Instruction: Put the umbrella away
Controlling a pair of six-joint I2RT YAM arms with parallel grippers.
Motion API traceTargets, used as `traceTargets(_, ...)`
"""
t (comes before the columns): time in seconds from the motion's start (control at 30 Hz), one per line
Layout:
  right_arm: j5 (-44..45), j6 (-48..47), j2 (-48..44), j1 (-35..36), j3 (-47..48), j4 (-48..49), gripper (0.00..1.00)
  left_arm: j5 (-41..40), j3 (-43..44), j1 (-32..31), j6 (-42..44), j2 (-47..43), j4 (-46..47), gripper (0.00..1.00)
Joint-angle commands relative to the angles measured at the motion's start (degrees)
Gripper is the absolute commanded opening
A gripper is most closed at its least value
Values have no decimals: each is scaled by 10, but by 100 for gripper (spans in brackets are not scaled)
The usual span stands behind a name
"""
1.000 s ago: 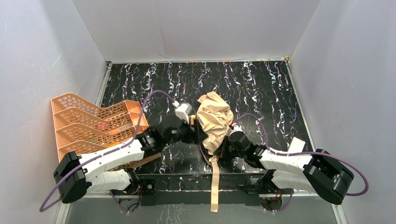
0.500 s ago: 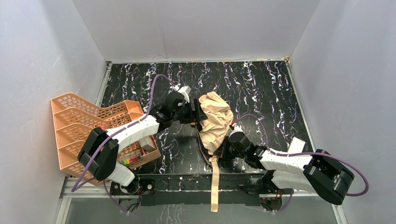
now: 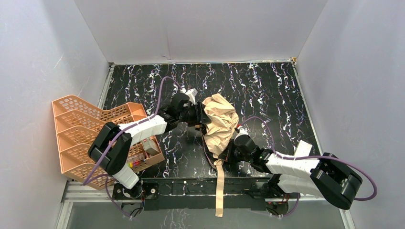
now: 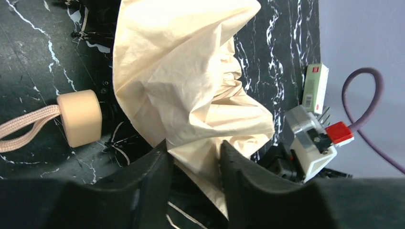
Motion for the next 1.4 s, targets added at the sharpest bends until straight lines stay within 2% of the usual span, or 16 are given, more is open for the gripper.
traceTargets(0.0,14,-12,5,1,-3,-21,0,39,11,5,-5,-4,27,28)
traceTargets(0.13,14,-10,7,2,-4,-20,0,40,29,6,6,-18,19,6)
traceTargets(0.2,15,-11,8,2,-4,-20,0,41,47,7,17,-26,9,0)
traceTargets(0.57,14,-10,10,2,-6,-22,0,84,121,10,98,-65,-29,1)
traceTargets(0.63,14,-10,10,2,-6,-21,0,88,122,11,114,-71,-39,11)
traceTargets(0.73,13,-11,12,2,-5,-22,0,71,110,14,124,-87,-50,50)
traceTargets(0.83,12,-10,12,2,-4,-22,0,47,92,24,131,-109,-65,68)
traceTargets(0.97,11,-11,15,2,-4,-19,0,35,60,43,133,-130,-69,81)
traceTargets(1.03,10,-11,17,2,-5,-18,0,53,40,54,122,-130,-54,87)
traceTargets(1.1,9,-11,19,2,-5,-16,0,86,25,57,106,-115,-26,97)
traceTargets(1.37,9,-11,17,2,-5,-18,0,226,-14,53,-2,-19,180,98)
